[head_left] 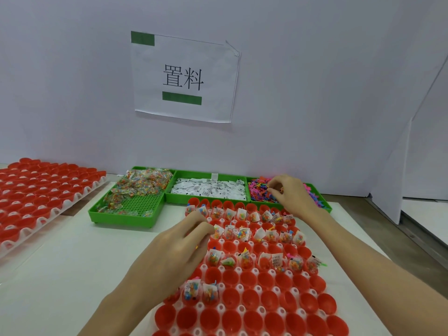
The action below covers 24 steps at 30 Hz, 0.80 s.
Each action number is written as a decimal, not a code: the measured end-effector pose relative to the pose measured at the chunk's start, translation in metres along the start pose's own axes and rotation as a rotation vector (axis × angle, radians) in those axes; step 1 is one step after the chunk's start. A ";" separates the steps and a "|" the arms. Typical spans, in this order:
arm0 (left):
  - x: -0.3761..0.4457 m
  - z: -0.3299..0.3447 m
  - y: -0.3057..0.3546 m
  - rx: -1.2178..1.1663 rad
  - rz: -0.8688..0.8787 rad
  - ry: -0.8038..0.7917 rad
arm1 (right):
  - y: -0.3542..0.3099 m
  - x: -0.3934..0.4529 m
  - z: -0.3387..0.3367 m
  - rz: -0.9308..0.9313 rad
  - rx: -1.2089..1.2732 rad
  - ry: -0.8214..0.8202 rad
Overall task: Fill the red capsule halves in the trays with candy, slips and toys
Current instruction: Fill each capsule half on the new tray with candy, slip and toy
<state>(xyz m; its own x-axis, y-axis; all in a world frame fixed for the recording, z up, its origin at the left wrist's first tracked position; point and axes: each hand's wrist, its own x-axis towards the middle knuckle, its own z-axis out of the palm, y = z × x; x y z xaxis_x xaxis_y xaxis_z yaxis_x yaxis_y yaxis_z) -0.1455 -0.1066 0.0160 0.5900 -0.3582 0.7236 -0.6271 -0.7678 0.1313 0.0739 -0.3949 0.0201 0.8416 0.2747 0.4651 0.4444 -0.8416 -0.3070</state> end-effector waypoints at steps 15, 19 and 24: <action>-0.003 0.005 -0.006 -0.005 -0.007 -0.003 | 0.000 -0.023 -0.015 0.137 0.072 0.113; -0.003 0.006 -0.008 -0.029 -0.013 0.007 | -0.009 -0.025 -0.017 0.182 0.204 0.190; -0.002 0.006 -0.005 -0.084 -0.052 0.049 | -0.046 -0.049 -0.036 0.228 0.544 0.204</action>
<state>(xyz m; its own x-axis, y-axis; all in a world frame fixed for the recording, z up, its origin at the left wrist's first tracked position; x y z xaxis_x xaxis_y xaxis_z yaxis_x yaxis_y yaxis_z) -0.1406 -0.1054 0.0105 0.5985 -0.2913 0.7463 -0.6381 -0.7365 0.2243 0.0019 -0.3864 0.0410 0.8822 -0.0235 0.4702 0.3981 -0.4962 -0.7716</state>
